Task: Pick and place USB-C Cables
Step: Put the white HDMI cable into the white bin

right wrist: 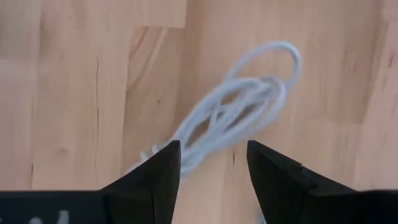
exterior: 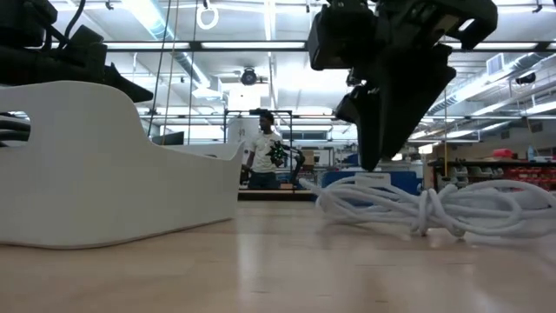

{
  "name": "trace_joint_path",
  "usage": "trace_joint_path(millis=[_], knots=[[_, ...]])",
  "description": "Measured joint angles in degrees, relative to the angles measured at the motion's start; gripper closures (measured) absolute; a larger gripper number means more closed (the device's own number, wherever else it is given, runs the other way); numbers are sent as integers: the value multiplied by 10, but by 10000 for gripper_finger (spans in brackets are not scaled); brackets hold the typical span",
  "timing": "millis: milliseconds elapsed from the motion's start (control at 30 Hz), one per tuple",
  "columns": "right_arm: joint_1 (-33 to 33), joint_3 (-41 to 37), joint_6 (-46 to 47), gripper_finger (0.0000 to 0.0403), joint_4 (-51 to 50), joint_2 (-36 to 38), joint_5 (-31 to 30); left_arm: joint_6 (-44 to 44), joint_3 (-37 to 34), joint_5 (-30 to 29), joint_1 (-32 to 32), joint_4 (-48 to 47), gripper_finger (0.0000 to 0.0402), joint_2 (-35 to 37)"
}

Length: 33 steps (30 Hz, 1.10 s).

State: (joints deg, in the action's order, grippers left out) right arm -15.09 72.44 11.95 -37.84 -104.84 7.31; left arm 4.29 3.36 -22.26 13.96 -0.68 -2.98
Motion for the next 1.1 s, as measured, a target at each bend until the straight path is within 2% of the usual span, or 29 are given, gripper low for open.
trace_joint_path(millis=[167, 300, 400, 800, 1000, 1100], knots=[[9, 5, 1, 211, -26, 0, 16, 0, 0, 0, 0, 0, 377, 0], [22, -6, 17, 206, -4, -1, 63, 0, 0, 0, 0, 0, 377, 0], [26, -18, 27, 202, 11, -1, 68, 0, 0, 0, 0, 0, 377, 0], [-6, -87, 69, 197, 155, -2, 56, 0, 0, 0, 0, 0, 377, 0], [-29, -119, 51, 198, 252, -2, -16, 0, 0, 0, 0, 0, 377, 0], [-35, -135, 44, 203, 288, -2, -25, 0, 0, 0, 0, 0, 377, 0]])
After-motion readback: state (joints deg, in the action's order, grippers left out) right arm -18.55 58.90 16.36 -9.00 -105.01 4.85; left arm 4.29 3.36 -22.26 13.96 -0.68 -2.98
